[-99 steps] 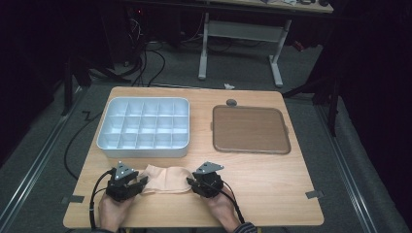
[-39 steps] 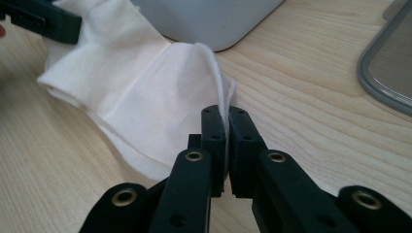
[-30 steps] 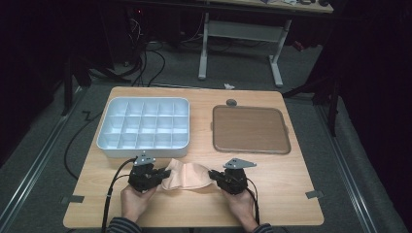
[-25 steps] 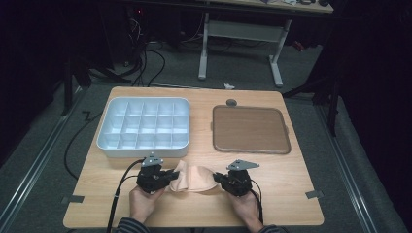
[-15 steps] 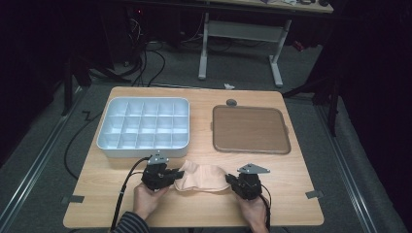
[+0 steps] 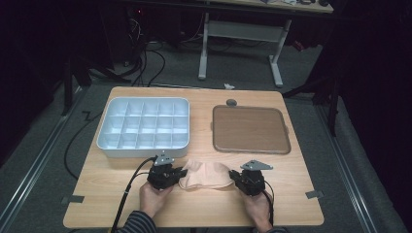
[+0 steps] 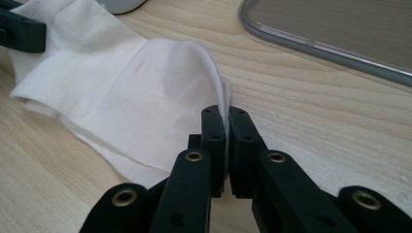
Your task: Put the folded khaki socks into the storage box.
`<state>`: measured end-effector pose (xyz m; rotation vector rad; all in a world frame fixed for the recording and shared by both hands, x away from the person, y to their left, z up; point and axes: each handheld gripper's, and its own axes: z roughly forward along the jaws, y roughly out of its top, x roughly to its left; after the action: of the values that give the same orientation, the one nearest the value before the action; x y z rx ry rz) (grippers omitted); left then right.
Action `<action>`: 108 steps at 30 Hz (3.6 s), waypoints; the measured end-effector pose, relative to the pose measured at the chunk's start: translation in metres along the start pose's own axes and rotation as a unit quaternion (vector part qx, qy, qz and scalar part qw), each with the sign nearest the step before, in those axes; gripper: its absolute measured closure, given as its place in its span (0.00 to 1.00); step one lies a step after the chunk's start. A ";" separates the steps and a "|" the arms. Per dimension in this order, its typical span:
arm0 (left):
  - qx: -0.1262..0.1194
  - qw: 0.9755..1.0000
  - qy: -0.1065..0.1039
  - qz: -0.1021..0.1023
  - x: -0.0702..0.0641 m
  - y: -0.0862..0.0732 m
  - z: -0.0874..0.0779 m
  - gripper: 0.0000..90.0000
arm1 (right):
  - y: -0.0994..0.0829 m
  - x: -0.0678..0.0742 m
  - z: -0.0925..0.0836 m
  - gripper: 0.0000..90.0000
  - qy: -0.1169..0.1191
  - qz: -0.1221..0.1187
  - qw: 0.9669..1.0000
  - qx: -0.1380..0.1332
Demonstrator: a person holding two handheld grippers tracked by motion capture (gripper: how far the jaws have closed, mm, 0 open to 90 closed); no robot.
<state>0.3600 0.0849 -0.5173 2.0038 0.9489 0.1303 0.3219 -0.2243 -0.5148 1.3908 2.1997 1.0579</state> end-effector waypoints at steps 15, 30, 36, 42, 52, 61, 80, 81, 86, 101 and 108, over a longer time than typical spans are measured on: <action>0.020 0.999 0.042 0.012 0.004 -0.005 0.007 0.84 | 0.000 0.002 0.016 0.95 -0.001 -0.021 1.000 0.022; 0.013 0.997 0.073 0.002 0.011 -0.015 0.001 0.54 | 0.000 -0.004 0.004 0.61 -0.014 0.016 1.000 -0.012; 0.004 0.996 0.081 0.019 0.009 -0.017 0.004 0.51 | 0.000 0.001 -0.011 0.64 -0.021 0.017 0.999 -0.038; 0.003 0.997 0.073 0.021 0.008 -0.018 0.003 0.46 | 0.004 0.012 -0.020 0.87 0.000 0.006 0.998 -0.068; 0.002 0.997 0.075 0.013 0.005 -0.018 0.004 0.41 | 0.015 0.057 0.023 0.98 0.060 -0.048 0.997 -0.025; 0.004 0.997 0.072 -0.014 0.004 -0.017 0.003 0.50 | 0.011 0.069 0.044 0.99 0.058 -0.067 0.996 0.008; 0.002 0.996 0.086 0.014 -0.008 -0.015 0.013 0.87 | 0.007 0.074 0.046 1.00 0.047 -0.092 0.995 0.003; 0.001 0.997 0.076 0.004 -0.006 -0.015 0.013 0.88 | 0.007 0.074 0.046 1.00 0.047 -0.090 0.995 0.003; 0.001 0.999 0.050 0.003 0.002 -0.013 0.011 0.90 | 0.007 0.073 0.045 1.00 0.049 -0.088 0.995 0.003; -0.018 1.000 -0.001 -0.014 0.007 -0.007 -0.005 0.90 | 0.007 0.073 0.045 1.00 0.049 -0.087 0.995 0.005; -0.029 0.999 -0.017 -0.016 0.004 0.002 -0.009 0.90 | 0.008 0.073 0.045 1.00 0.049 -0.082 0.995 0.007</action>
<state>0.3601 0.0929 -0.5118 1.9317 0.9447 0.1045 0.3204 -0.1394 -0.5317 1.1623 2.3500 1.0747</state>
